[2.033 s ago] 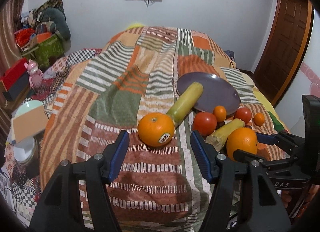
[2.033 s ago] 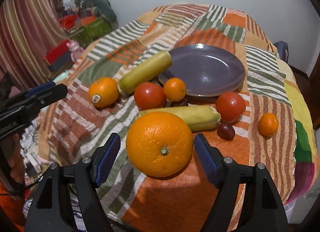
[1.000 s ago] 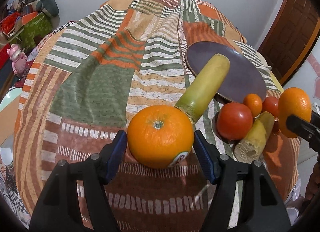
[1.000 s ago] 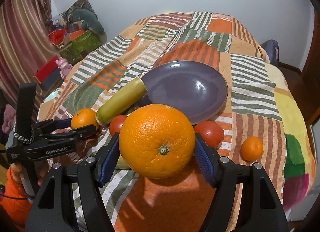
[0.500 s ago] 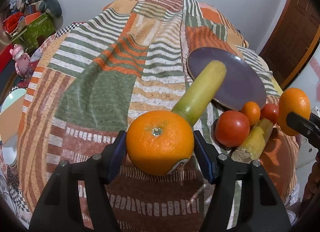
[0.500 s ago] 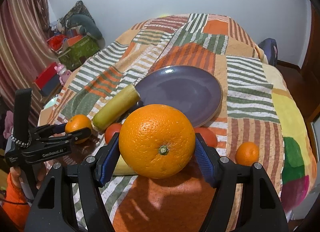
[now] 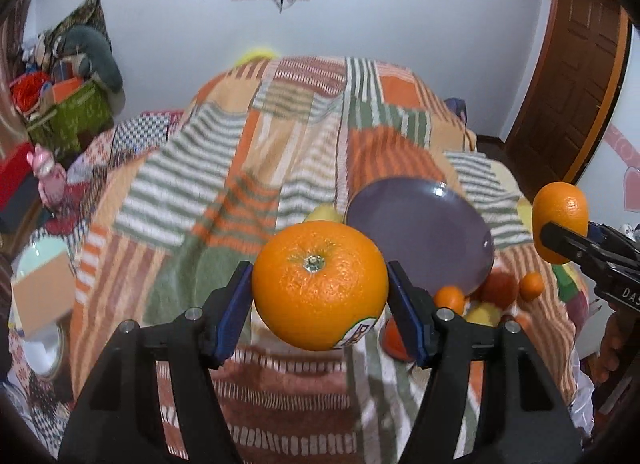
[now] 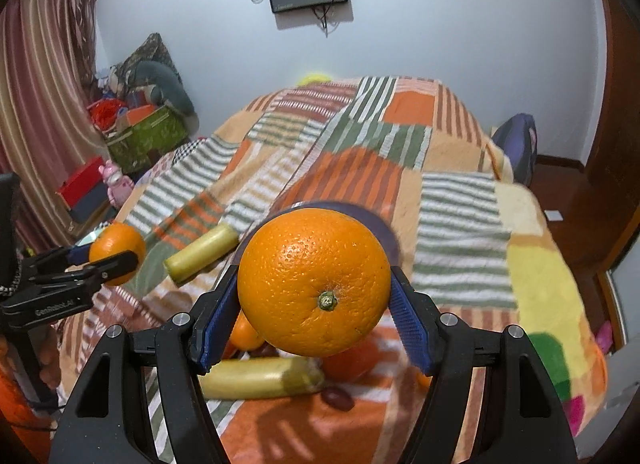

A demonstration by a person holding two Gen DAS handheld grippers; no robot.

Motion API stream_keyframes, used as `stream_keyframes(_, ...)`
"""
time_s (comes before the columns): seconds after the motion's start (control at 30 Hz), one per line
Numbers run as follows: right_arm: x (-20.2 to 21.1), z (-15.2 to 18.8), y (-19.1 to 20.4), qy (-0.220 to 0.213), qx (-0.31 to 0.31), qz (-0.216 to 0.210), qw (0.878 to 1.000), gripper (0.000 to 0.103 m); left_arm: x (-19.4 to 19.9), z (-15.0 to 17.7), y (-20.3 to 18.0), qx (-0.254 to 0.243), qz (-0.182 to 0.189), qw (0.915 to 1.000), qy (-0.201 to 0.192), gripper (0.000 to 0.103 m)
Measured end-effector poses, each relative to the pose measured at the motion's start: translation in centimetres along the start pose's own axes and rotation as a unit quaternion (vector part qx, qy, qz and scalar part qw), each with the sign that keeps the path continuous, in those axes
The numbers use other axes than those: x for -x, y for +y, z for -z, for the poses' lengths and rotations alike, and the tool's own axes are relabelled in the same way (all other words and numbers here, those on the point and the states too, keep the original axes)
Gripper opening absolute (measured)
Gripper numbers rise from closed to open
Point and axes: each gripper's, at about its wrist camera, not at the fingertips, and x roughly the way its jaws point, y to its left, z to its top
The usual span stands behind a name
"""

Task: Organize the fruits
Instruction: 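Carry both oranges onto the purple plate and open both tools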

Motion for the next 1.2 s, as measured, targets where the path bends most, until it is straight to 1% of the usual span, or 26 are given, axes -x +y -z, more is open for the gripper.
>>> stream_keyframes(0.27,0.2,-2.2,-0.7,-0.030,0.019,0.012,0.999,0.068,-0.1,-3.2,-2.2,-0.020,0.009,0.9993,-0.030,0.065)
stream_keyframes(0.43,-0.7,-3.2,-1.1,-0.036,0.030,0.015,0.999,0.068,-0.6,-5.0,-3.4,-0.030,0.021,0.9985,-0.041,0.065)
stream_keyframes(0.6,-1.6,-4.1,-1.7,-0.040,0.024,0.012,0.999,0.068,-1.8,-6.6,-4.4,-0.043,0.018,0.9976,-0.051,0.065)
stream_keyframes(0.77,-2.9,-4.9,-2.4,-0.036,0.026,0.015,0.999,0.068,-3.7,-7.8,-5.0,-0.045,0.023,0.9976,-0.046,0.065)
stream_keyframes(0.87,-4.3,-5.2,-2.7,-0.027,0.027,0.017,0.999,0.068,-5.0,-8.2,-5.2,-0.043,0.029,0.9980,-0.036,0.065)
stream_keyframes(1.07,-7.0,-5.4,-3.4,-0.003,0.027,0.016,1.000,0.068,-8.3,-8.9,-5.5,-0.042,0.036,0.9984,-0.012,0.065)
stream_keyframes(1.2,-9.0,-5.2,-3.5,0.017,0.036,0.017,0.999,0.068,-11.1,-9.0,-5.9,-0.050,0.043,0.9977,0.016,0.065)
